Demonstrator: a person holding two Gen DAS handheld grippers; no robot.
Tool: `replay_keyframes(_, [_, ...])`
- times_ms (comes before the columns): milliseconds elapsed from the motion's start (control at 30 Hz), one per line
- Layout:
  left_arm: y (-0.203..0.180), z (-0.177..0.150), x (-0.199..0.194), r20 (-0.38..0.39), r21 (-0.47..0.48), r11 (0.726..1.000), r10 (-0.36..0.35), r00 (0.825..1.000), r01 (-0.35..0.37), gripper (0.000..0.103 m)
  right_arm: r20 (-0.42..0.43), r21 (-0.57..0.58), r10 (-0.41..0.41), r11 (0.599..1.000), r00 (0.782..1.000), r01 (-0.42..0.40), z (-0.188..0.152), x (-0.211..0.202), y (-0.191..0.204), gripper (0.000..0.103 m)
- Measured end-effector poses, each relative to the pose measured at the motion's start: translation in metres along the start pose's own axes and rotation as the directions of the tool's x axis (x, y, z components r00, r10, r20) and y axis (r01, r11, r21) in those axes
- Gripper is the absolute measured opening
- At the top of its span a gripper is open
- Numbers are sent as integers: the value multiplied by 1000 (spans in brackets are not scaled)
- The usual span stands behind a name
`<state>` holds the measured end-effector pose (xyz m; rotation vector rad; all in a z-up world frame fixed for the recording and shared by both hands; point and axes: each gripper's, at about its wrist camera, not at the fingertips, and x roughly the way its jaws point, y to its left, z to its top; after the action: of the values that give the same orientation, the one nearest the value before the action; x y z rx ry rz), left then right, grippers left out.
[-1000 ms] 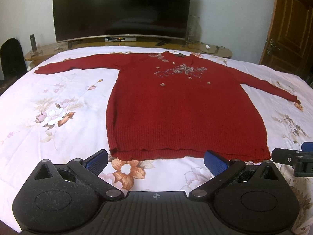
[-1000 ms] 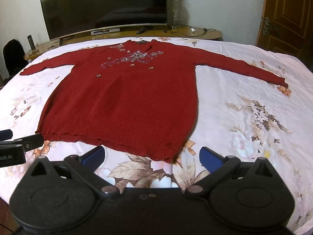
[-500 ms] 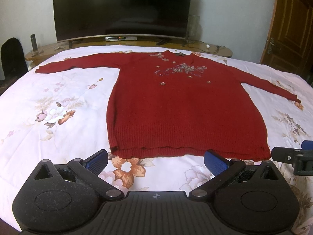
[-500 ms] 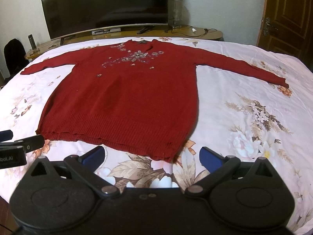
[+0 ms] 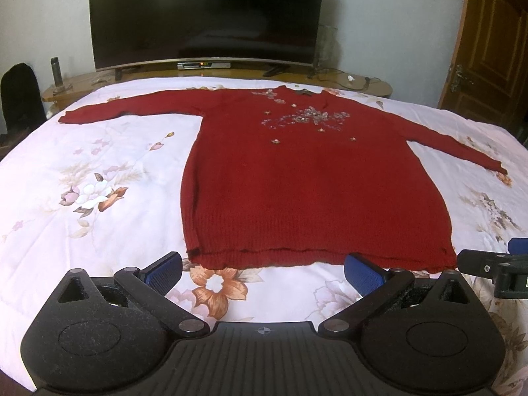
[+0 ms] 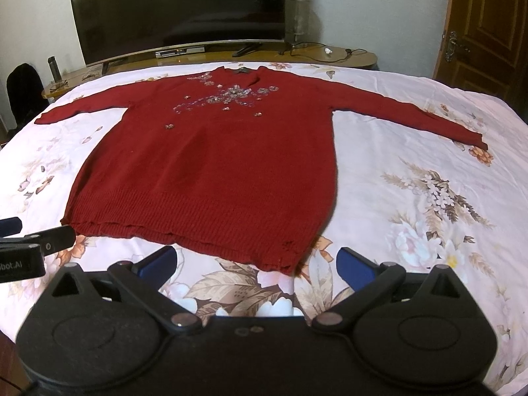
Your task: Fold small clothes
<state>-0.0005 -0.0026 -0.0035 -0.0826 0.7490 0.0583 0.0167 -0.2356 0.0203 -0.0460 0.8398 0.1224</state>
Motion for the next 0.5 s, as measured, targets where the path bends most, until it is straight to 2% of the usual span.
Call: replay_keyframes(500, [3, 3, 1, -1, -3, 1000, 3, 1000, -3, 103, -3, -13, 4, 1000, 1000, -4, 2, 2, 4, 103])
